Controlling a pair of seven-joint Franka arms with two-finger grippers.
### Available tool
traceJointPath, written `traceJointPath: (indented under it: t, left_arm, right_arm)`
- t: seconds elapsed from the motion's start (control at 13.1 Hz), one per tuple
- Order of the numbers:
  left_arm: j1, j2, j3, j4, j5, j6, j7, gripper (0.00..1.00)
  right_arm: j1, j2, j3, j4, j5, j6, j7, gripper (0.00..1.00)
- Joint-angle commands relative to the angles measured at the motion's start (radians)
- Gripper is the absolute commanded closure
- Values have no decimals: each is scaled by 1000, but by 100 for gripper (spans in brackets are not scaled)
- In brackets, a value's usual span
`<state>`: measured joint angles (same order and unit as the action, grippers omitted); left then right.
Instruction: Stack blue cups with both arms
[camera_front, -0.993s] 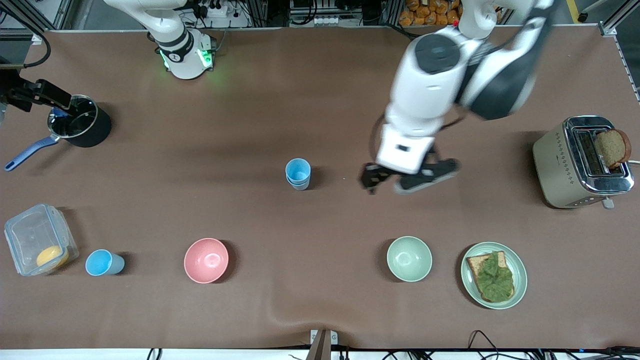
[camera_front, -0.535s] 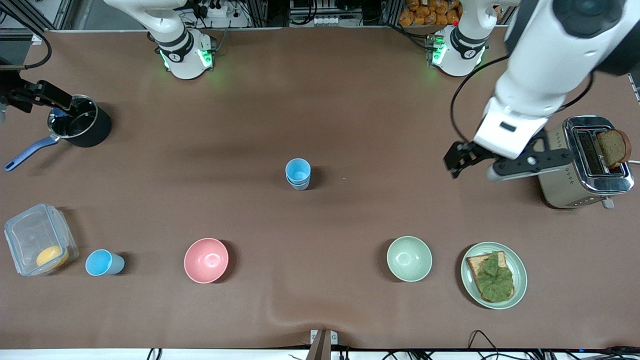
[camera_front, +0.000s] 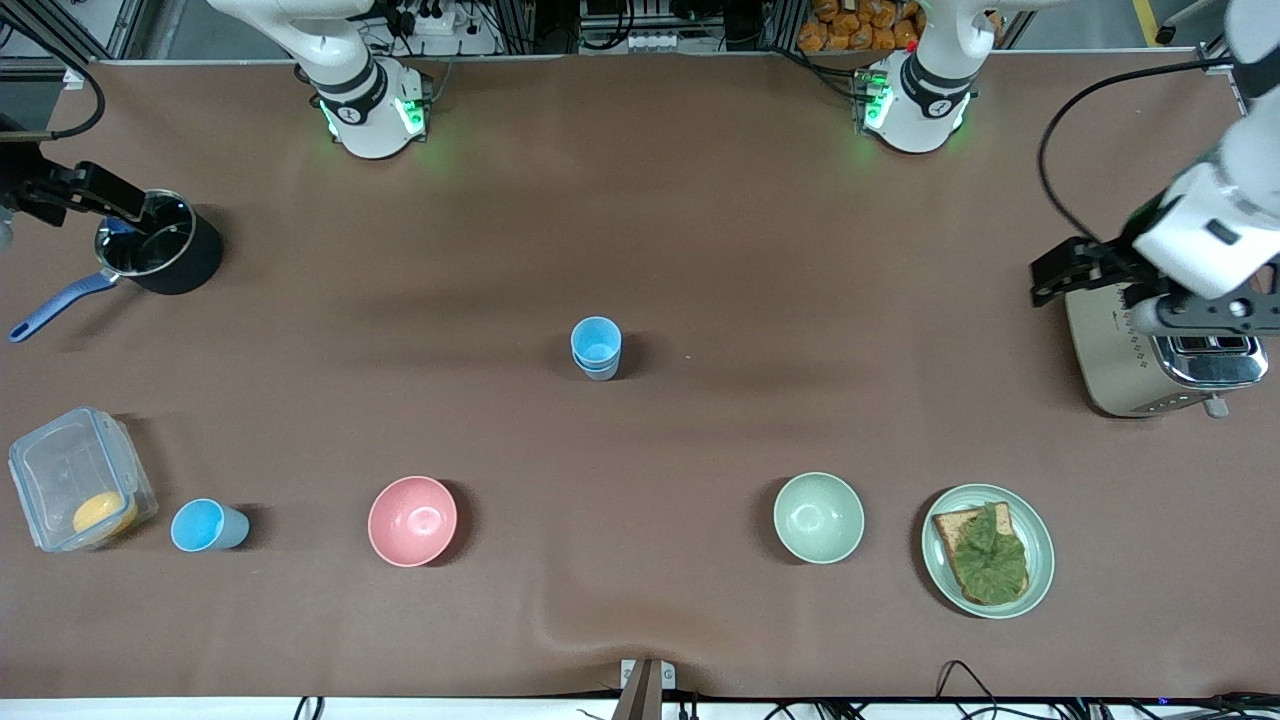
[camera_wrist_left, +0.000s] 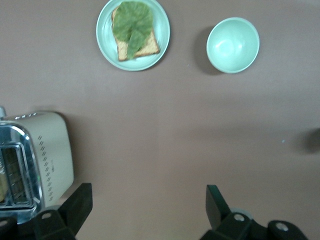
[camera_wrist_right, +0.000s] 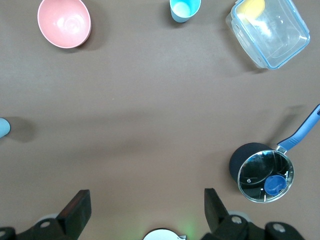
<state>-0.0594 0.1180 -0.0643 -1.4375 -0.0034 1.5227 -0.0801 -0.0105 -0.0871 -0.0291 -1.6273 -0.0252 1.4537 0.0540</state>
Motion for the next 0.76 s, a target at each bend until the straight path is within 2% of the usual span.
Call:
traceJointPath:
  t: [0.0, 0.23, 0.69]
  left_arm:
    - [10, -60, 6, -64, -23, -19, 40, 0]
    - [18, -75, 18, -84, -21, -9, 40, 0]
    - [12, -70, 37, -66, -3, -7, 97, 0]
  right_arm:
    - [7, 4, -2, 6, -19, 2, 9, 0]
    - [6, 4, -2, 6, -19, 2, 9, 0]
    - [4, 6, 0, 7, -21, 14, 9, 0]
